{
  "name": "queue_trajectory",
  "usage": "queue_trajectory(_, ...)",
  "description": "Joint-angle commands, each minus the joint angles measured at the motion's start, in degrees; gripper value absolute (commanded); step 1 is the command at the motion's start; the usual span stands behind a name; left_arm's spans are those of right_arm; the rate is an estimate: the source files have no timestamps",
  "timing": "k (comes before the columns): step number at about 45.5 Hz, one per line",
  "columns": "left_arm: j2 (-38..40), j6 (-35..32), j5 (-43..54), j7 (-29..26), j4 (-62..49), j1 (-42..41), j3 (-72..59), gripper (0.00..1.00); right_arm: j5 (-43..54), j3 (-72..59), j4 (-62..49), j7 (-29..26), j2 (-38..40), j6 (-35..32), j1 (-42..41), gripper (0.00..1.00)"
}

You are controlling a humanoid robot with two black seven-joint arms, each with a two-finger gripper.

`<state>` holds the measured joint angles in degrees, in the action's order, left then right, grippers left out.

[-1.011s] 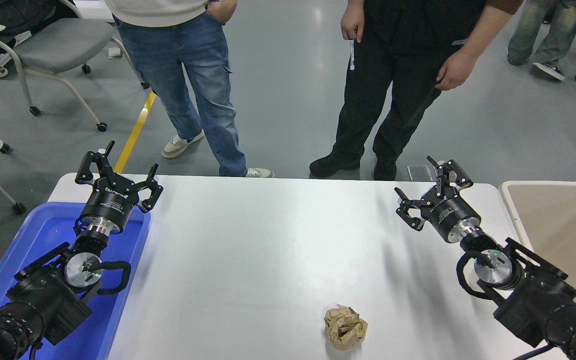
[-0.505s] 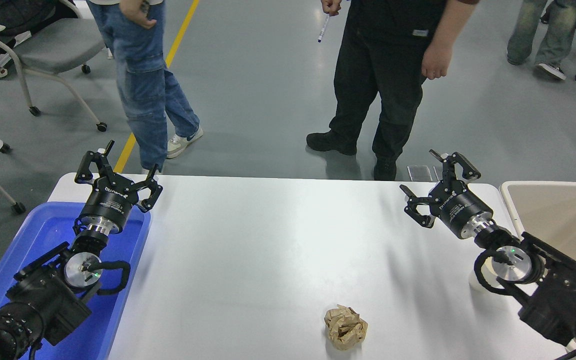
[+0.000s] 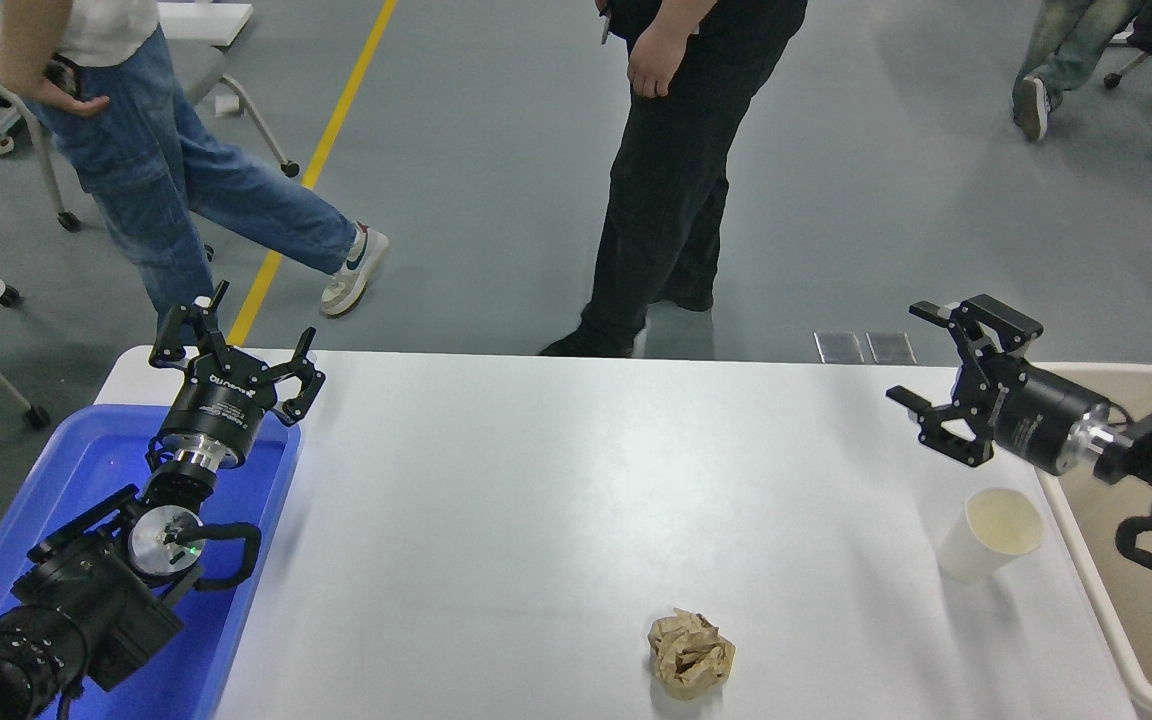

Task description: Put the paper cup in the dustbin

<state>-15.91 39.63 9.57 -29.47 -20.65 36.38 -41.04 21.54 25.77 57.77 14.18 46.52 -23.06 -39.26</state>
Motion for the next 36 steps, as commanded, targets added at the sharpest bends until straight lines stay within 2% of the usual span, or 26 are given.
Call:
queue_trajectory(1, 0.0, 0.1, 0.0, 0.0, 0.0, 0.0, 0.0, 1.0, 12.6, -6.8, 4.4, 0.1, 9.3, -0.5, -4.0, 1.0)
queue_trajectory(18, -0.1, 0.4, 0.0, 0.0, 0.0, 0.0, 0.0, 1.0, 36.7, -14.6, 4.8, 0.0, 15.8, -8.8, -18.2, 1.0)
queue_trajectory(36, -0.1, 0.4, 0.0, 0.0, 0.0, 0.0, 0.0, 1.0, 55.8, -30.5, 7.4, 0.1, 16.1, -13.2, -32.5, 1.0)
